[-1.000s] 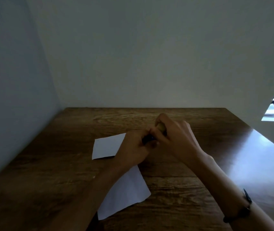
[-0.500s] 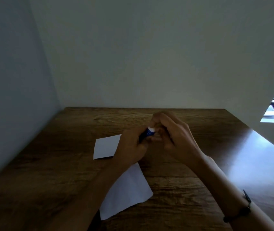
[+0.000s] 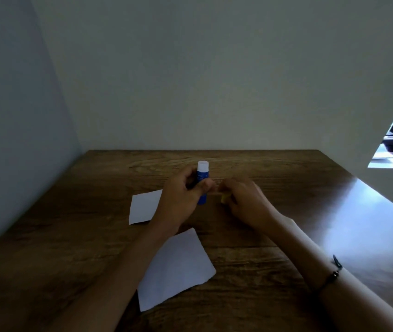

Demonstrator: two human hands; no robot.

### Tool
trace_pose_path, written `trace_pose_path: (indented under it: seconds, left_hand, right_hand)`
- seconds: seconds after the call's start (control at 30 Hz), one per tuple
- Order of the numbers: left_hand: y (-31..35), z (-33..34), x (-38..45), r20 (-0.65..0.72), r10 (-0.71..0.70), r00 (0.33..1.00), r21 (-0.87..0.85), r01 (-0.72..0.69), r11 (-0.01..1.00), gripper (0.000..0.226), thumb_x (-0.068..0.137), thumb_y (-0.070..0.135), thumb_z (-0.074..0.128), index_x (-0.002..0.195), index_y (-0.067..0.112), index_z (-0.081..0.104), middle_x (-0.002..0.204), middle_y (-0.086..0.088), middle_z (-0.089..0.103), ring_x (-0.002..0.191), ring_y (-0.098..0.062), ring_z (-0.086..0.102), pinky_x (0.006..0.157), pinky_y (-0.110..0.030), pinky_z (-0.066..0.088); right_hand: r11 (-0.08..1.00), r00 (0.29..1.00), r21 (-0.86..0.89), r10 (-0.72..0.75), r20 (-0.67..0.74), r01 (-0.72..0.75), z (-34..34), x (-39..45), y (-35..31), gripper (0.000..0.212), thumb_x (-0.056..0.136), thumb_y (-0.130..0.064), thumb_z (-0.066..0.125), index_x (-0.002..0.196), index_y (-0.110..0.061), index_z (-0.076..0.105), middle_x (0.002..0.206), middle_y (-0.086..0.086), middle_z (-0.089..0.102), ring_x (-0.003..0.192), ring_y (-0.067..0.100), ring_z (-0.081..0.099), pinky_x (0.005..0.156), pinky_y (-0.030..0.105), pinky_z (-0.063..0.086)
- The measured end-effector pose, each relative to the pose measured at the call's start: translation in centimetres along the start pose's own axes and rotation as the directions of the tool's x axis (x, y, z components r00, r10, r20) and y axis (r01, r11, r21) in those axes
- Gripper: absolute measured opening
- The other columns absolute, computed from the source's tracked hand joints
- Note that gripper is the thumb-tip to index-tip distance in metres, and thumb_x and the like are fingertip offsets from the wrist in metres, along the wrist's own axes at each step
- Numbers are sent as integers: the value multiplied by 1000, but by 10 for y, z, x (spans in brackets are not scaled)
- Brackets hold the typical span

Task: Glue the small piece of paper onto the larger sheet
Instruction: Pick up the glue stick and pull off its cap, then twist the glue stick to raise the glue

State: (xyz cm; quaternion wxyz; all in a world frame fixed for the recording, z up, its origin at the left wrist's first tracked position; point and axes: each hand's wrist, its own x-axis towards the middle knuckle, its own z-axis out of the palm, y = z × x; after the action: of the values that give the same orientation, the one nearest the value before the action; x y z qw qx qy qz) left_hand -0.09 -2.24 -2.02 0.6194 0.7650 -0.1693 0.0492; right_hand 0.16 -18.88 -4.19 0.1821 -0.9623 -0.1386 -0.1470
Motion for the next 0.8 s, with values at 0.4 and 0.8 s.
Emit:
trace_pose_path:
  seconds: [0.4, 0.8]
  left_hand:
    - [-4, -6, 7, -87, -73, 994, -245, 50, 968, 20, 81, 21, 60, 100, 27, 60, 89, 21, 58, 78, 9, 56, 65, -13, 41]
    - [12, -8, 0, -84, -89, 992, -270, 63, 961, 20, 79, 17, 62, 99, 14, 64, 102, -6, 66, 99, -20, 60, 87, -35, 49]
  right_hand:
    - [955, 983, 280, -51, -177, 100, -10, -10, -44, 59, 79, -26, 65, 126, -29, 30, 98, -7, 51, 72, -2, 50, 58, 11, 35]
    - [644, 949, 765, 240, -204, 1, 4, -14, -61, 28, 79, -5, 64, 91, -26, 52, 92, -2, 66, 75, 5, 64, 60, 16, 52]
